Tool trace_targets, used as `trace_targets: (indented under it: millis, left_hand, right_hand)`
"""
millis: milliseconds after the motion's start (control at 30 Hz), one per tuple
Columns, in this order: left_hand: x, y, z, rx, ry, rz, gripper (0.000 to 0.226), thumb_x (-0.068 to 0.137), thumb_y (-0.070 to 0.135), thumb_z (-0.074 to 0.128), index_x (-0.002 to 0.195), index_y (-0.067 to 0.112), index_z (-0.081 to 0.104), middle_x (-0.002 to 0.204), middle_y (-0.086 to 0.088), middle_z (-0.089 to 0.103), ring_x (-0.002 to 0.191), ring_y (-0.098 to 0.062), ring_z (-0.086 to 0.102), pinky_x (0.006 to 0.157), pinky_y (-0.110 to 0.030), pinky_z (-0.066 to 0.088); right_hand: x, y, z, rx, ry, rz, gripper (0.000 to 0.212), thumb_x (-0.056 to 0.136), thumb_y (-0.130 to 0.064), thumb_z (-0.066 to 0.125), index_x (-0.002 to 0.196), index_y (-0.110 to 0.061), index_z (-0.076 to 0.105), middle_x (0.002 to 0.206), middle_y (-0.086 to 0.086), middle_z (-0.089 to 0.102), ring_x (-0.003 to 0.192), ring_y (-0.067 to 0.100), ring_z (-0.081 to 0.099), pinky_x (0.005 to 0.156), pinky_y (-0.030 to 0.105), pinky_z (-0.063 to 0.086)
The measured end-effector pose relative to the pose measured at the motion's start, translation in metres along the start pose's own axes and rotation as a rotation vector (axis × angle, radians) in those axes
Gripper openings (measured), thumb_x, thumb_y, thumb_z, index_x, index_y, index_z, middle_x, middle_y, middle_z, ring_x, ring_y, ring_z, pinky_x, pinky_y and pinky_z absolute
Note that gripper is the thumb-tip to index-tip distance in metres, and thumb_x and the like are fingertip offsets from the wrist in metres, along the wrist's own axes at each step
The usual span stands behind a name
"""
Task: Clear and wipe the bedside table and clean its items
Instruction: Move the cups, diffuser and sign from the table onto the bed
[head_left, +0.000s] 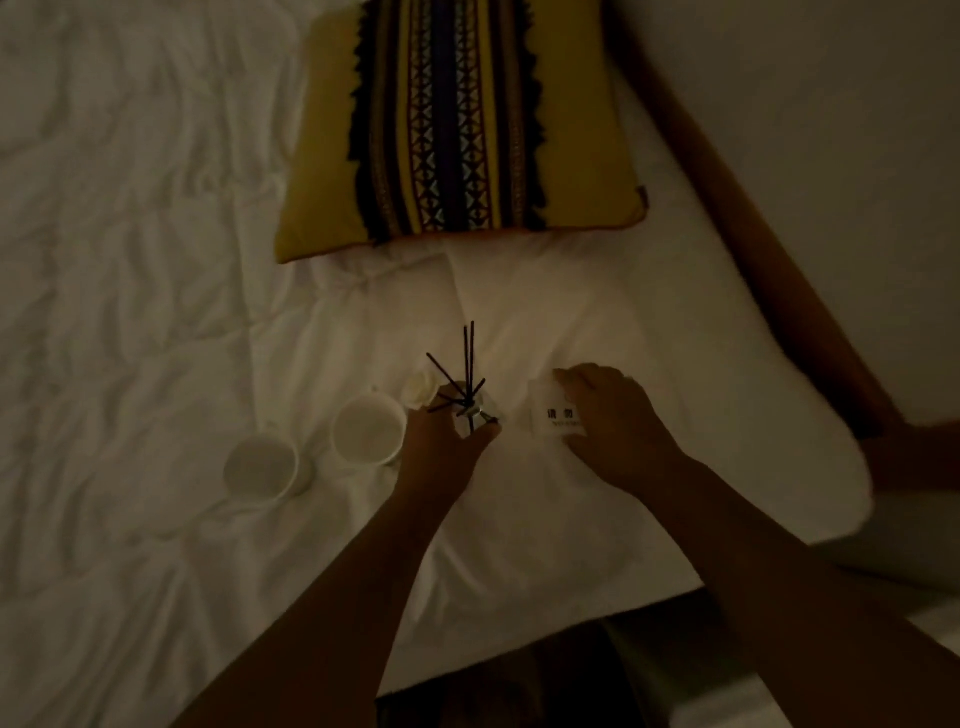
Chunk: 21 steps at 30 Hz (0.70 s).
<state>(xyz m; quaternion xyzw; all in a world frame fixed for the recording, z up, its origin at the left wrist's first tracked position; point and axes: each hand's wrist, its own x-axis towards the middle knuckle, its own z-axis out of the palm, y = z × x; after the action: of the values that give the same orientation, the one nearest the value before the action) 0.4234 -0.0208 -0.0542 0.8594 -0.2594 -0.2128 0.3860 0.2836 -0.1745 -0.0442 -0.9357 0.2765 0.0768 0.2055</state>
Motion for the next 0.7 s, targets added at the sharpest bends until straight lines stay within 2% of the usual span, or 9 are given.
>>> trace_targets:
  millis: [67, 133, 333, 400, 500, 600, 700]
  left_hand:
    - [0.012, -0.007, 0.002, 0.008, -0.007, -0.016, 0.050, 0.071, 0.023, 0.083, 0.116, 0.019, 0.061, 0.110, 0.006, 0.065, 0.108, -0.024, 0.060, 0.094, -0.044, 0.050]
    - [0.021, -0.012, 0.008, -0.010, -0.002, -0.037, 0.058, 0.073, 0.023, 0.081, 0.125, 0.016, 0.057, 0.120, -0.004, 0.065, 0.113, -0.026, 0.059, 0.099, -0.047, 0.048]
    - [0.028, -0.028, 0.026, -0.045, -0.024, -0.049, 0.058, 0.075, 0.019, 0.078, 0.128, 0.014, 0.055, 0.121, -0.006, 0.065, 0.115, -0.026, 0.058, 0.101, -0.046, 0.045]
    - [0.026, -0.031, 0.027, -0.054, -0.010, -0.031, 0.056, 0.077, 0.017, 0.077, 0.128, 0.010, 0.055, 0.117, -0.005, 0.066, 0.112, -0.023, 0.059, 0.101, -0.041, 0.046]
    - [0.025, -0.032, 0.026, -0.004, 0.007, 0.009, 0.052, 0.080, 0.019, 0.076, 0.126, 0.009, 0.055, 0.115, -0.003, 0.066, 0.109, -0.020, 0.060, 0.099, -0.037, 0.047]
    - [0.015, -0.028, 0.023, -0.056, 0.002, -0.009, 0.048, 0.080, 0.020, 0.075, 0.123, 0.012, 0.057, 0.118, 0.001, 0.063, 0.113, -0.021, 0.059, 0.099, -0.036, 0.047]
    - [-0.007, -0.022, 0.017, -0.024, -0.043, -0.103, 0.067, 0.077, 0.017, 0.078, 0.136, 0.017, 0.046, 0.136, 0.001, 0.054, 0.128, -0.018, 0.049, 0.108, -0.038, 0.042]
  right_hand:
    - [0.016, -0.006, 0.006, -0.020, 0.000, 0.010, 0.071, 0.087, -0.025, 0.062, 0.149, -0.019, 0.028, 0.151, 0.004, 0.036, 0.140, 0.024, 0.030, 0.118, 0.051, 0.017]
    - [0.028, -0.009, 0.014, -0.043, -0.019, 0.012, 0.072, 0.087, -0.024, 0.062, 0.150, -0.021, 0.027, 0.153, 0.003, 0.034, 0.143, 0.023, 0.026, 0.120, 0.051, 0.011]
    - [0.044, -0.003, 0.034, -0.116, -0.046, 0.027, 0.075, 0.088, -0.024, 0.062, 0.151, -0.026, 0.022, 0.152, 0.001, 0.034, 0.143, 0.020, 0.025, 0.118, 0.056, 0.007]
    - [0.043, -0.003, 0.035, -0.114, -0.031, 0.039, 0.072, 0.089, -0.024, 0.060, 0.151, -0.025, 0.023, 0.152, 0.001, 0.034, 0.144, 0.020, 0.023, 0.118, 0.056, 0.007]
    - [0.039, -0.006, 0.032, -0.081, -0.037, 0.048, 0.075, 0.089, -0.021, 0.060, 0.152, -0.025, 0.019, 0.158, 0.000, 0.023, 0.149, 0.021, 0.013, 0.119, 0.056, 0.009]
    - [0.026, -0.008, 0.021, 0.002, 0.005, 0.053, 0.079, 0.086, -0.018, 0.065, 0.152, -0.024, 0.020, 0.162, 0.000, 0.013, 0.150, 0.024, 0.005, 0.120, 0.053, 0.014]
    - [0.006, -0.013, 0.007, 0.061, 0.053, 0.059, 0.076, 0.087, -0.020, 0.065, 0.151, -0.021, 0.024, 0.162, 0.002, 0.014, 0.149, 0.025, 0.008, 0.120, 0.047, 0.020]
